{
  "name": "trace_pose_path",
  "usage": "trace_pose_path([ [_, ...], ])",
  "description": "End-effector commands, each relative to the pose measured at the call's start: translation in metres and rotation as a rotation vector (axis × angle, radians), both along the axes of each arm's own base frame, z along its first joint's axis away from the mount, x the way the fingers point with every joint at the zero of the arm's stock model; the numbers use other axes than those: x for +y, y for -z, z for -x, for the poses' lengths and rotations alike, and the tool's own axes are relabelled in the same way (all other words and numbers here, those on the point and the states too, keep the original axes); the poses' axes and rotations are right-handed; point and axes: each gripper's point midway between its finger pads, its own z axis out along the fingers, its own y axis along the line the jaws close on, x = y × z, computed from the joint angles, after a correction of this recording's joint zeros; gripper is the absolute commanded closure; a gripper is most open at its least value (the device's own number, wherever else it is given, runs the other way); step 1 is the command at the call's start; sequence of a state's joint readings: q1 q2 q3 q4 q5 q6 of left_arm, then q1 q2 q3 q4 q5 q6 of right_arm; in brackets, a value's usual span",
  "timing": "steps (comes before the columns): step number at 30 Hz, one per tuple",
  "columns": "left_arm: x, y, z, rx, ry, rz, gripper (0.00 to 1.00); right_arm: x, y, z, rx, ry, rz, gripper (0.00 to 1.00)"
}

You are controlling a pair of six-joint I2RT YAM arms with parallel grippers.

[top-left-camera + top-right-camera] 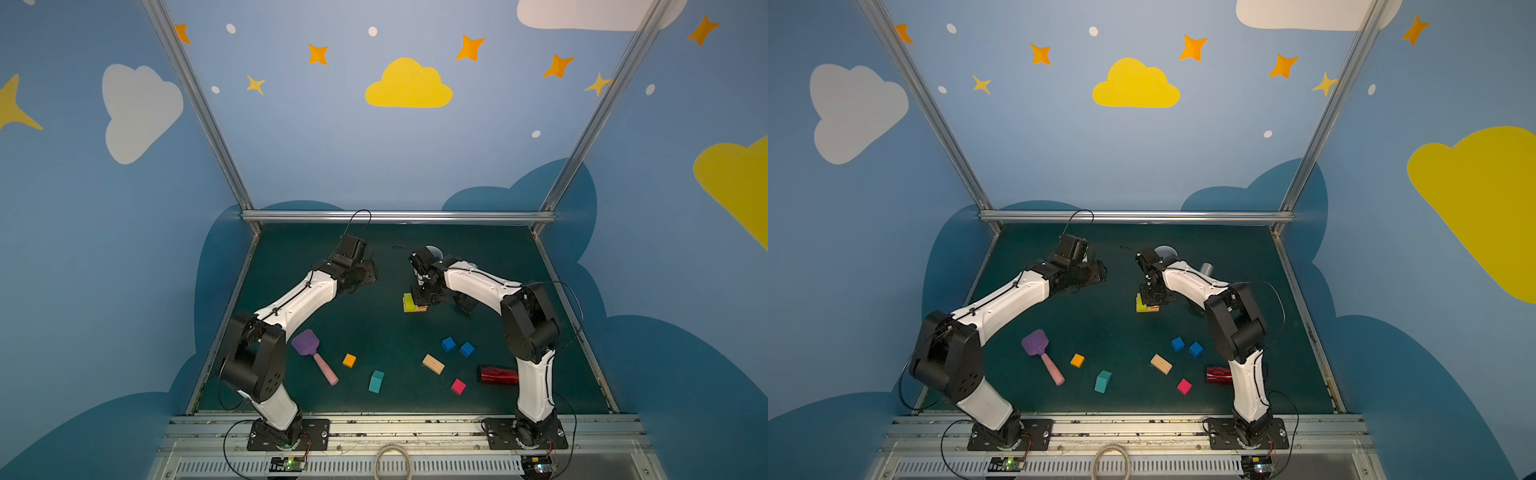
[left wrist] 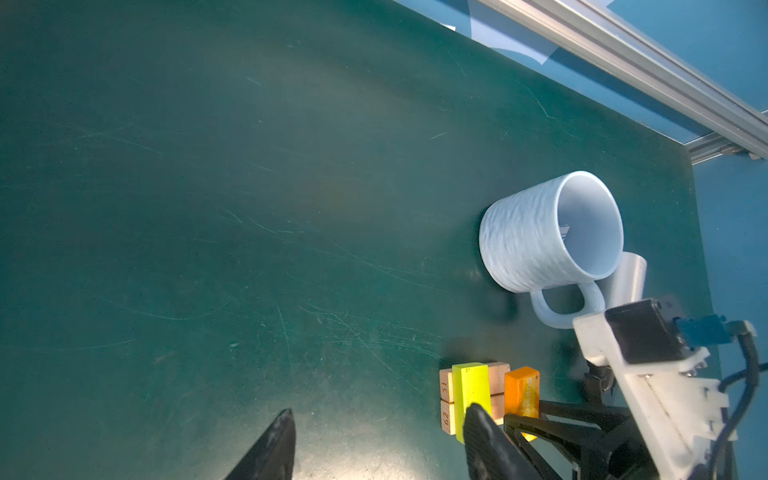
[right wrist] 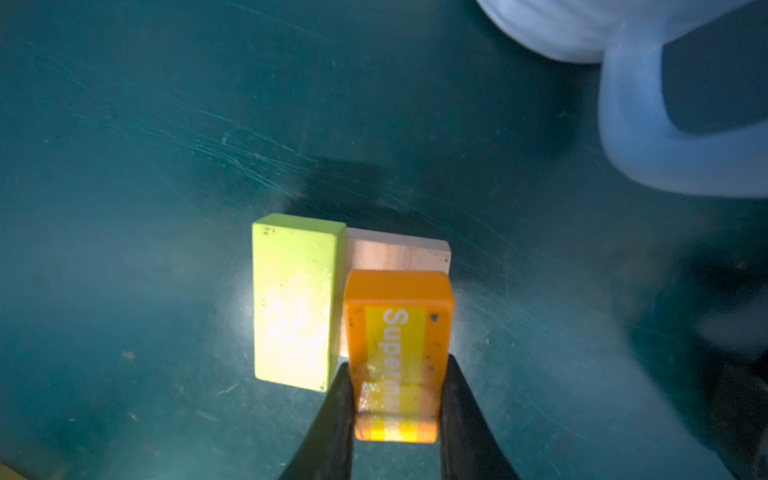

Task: Build the wood block tower

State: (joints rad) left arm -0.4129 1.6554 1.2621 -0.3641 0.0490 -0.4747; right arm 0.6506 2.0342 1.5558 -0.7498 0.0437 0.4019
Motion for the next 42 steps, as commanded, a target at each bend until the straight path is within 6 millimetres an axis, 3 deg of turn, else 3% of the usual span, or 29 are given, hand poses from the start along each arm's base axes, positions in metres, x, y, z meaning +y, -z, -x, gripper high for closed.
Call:
trace_pose_path([
  [1,0.001,0.000,-0.002,0.011,0.007,-0.006,0.36,0.003,-0.002,-0.007,0.000,-0.003,-0.013,0.84],
  [42,0.001,0.005,-0.003,0.041,0.013,-0.013,0.37,0.005,0.008,-0.009,0.044,0.025,-0.026,0.67],
])
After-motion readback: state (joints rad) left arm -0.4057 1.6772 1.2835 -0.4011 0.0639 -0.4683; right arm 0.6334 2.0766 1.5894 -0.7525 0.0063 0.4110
